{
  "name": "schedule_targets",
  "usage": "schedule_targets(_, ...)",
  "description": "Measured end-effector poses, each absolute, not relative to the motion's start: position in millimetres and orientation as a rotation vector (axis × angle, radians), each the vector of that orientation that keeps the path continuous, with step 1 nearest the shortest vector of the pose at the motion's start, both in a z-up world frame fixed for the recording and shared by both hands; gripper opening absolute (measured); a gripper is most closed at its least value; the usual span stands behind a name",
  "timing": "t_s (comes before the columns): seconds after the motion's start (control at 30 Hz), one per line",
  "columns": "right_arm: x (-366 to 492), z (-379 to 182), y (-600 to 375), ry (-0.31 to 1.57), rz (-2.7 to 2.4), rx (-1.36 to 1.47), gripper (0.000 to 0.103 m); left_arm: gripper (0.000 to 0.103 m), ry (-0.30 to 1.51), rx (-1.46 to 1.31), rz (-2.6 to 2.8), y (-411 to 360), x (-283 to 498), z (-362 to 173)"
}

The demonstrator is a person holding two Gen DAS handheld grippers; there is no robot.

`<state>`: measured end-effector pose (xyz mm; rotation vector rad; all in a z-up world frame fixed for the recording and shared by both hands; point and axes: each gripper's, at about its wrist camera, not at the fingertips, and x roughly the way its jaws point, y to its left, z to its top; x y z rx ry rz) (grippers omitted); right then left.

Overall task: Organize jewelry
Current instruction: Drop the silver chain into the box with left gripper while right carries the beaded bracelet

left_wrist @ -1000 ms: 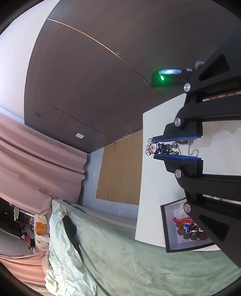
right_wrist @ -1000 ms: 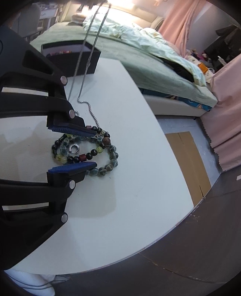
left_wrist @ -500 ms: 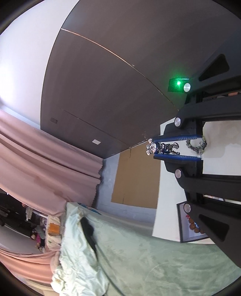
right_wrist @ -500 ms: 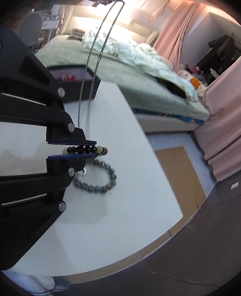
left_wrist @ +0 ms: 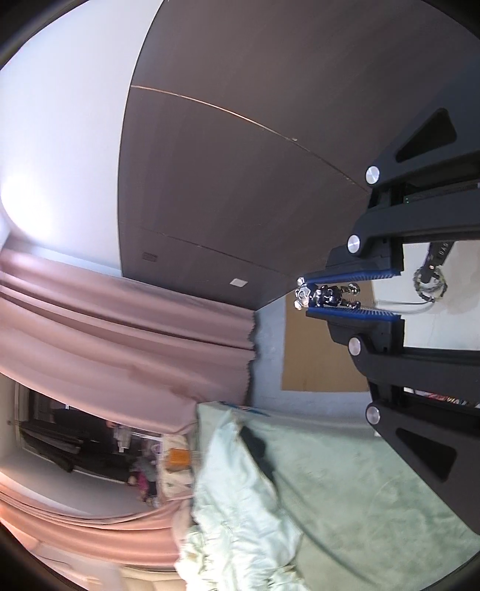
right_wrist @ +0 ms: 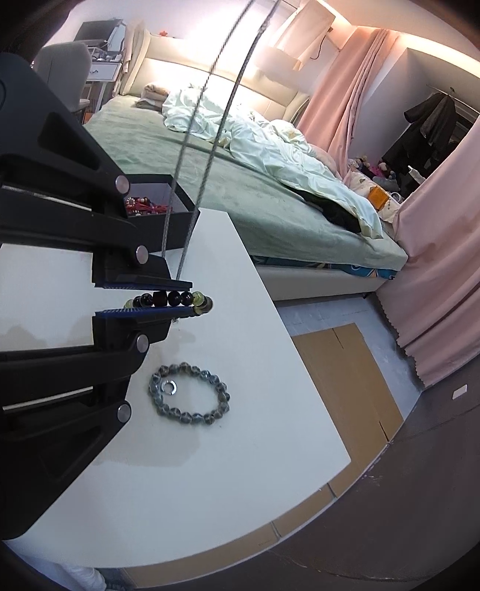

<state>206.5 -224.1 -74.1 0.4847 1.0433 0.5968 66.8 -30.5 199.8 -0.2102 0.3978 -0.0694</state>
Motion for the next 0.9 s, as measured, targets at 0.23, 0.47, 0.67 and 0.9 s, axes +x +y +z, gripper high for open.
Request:
schedule_targets(0.23,200,-69,-209,1.037,0.648,0.499,0.009,0.008,0.343,-0.159,-0.029,-32,51,246)
schedule_targets(0.47,188,-54,-195,1.007,0.714,0.501,0.009,0.008,0.330,-0.132,0.048,-18,36,258)
schedule_targets(0.67,181,-54,-187,1.012,0.734,0.486,0.009,0.008,0.348,-0.162,0.095,6,35,243)
schedule_targets(0.9,175,-53,-182,1.007,0.745,0.484,0.009,0.008,0.397,-0.202,0.109,21,42,207)
